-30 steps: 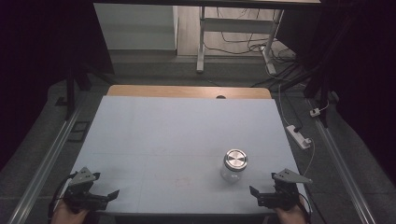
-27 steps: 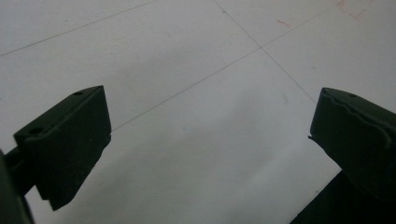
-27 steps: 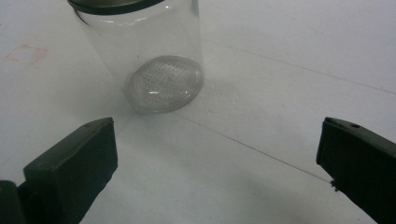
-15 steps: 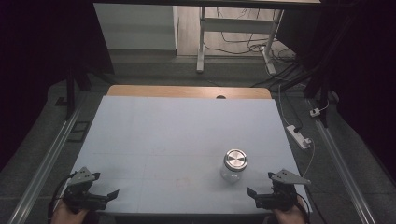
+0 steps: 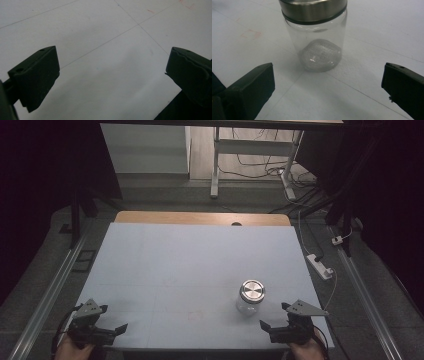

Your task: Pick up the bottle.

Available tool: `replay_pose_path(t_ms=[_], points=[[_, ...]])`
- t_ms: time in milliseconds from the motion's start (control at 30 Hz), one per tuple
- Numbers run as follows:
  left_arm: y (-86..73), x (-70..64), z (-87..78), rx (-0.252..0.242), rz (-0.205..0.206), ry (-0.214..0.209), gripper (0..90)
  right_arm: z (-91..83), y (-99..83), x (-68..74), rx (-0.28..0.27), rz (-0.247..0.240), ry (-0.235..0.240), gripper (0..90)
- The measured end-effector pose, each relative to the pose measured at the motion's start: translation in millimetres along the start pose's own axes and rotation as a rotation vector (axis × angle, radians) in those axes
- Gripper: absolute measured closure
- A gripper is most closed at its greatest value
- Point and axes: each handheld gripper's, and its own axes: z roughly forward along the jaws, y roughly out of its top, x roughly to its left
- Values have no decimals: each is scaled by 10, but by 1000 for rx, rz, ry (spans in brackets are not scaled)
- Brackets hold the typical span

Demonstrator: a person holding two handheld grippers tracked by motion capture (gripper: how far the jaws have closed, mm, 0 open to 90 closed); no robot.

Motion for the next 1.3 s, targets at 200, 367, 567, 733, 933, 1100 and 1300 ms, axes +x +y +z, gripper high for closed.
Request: replay_pose_path(t_ms=[200, 367, 567, 733, 933, 1100, 1300], points=[[0, 4, 2, 0, -3, -5, 2, 57, 27, 36, -2, -22, 29, 0], [2, 6, 4, 4, -3, -7, 2, 122, 47, 57, -1, -29, 47, 0], [3, 10, 7, 6, -5, -11, 1, 205, 73, 67, 13, -28, 49, 0], [3, 13, 6, 6, -8, -13, 1, 287, 78, 66, 42, -30, 43, 0], [4, 17, 8, 7, -10, -17, 1, 370, 104, 60, 59, -27, 43, 0], [5, 18, 9, 7, -11, -19, 1, 483, 165, 45, 67, -30, 36, 0], [6, 23, 11, 9, -11, -20, 1, 602, 215, 31, 84, -43, 53, 0]])
